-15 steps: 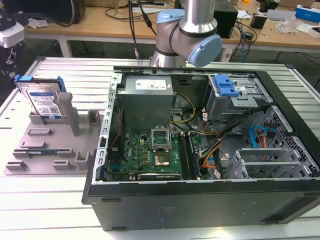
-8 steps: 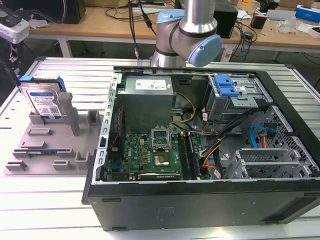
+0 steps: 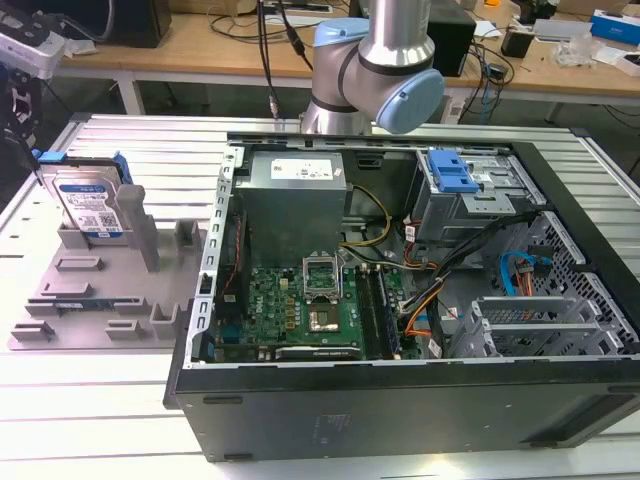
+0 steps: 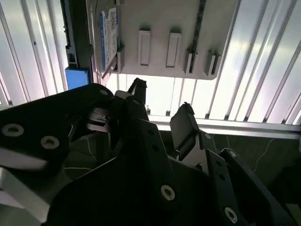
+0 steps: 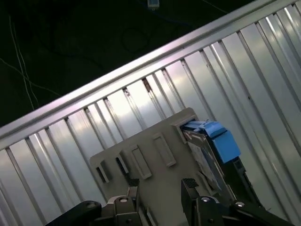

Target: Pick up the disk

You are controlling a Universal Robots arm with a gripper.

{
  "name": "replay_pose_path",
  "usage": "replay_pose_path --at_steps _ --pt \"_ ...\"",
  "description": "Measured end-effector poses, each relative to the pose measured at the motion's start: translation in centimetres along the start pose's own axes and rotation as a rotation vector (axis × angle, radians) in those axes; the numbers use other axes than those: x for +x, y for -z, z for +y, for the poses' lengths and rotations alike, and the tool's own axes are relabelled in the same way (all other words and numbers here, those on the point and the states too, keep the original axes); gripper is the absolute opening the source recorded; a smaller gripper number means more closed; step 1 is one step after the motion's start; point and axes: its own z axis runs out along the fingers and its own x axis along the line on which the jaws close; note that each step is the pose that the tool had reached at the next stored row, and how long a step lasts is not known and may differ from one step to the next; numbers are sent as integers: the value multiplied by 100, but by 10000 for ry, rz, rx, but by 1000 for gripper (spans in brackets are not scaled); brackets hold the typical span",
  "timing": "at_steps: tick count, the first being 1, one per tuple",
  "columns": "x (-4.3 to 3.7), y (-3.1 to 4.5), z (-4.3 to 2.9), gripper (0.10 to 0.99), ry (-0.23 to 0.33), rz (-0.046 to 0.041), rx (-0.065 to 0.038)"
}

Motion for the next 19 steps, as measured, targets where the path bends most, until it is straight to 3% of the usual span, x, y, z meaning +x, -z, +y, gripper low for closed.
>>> replay_pose_path --at_steps 4,8,11,16,19 --pt "0 -2 0 482 986 43 3" --pt "0 -7 0 482 2568 103 13" --pt "-1 -9 -2 482 3205 119 36" --pt "-20 -10 -32 482 3768 120 108" --pt "-25 -12 -38 482 3841 118 122"
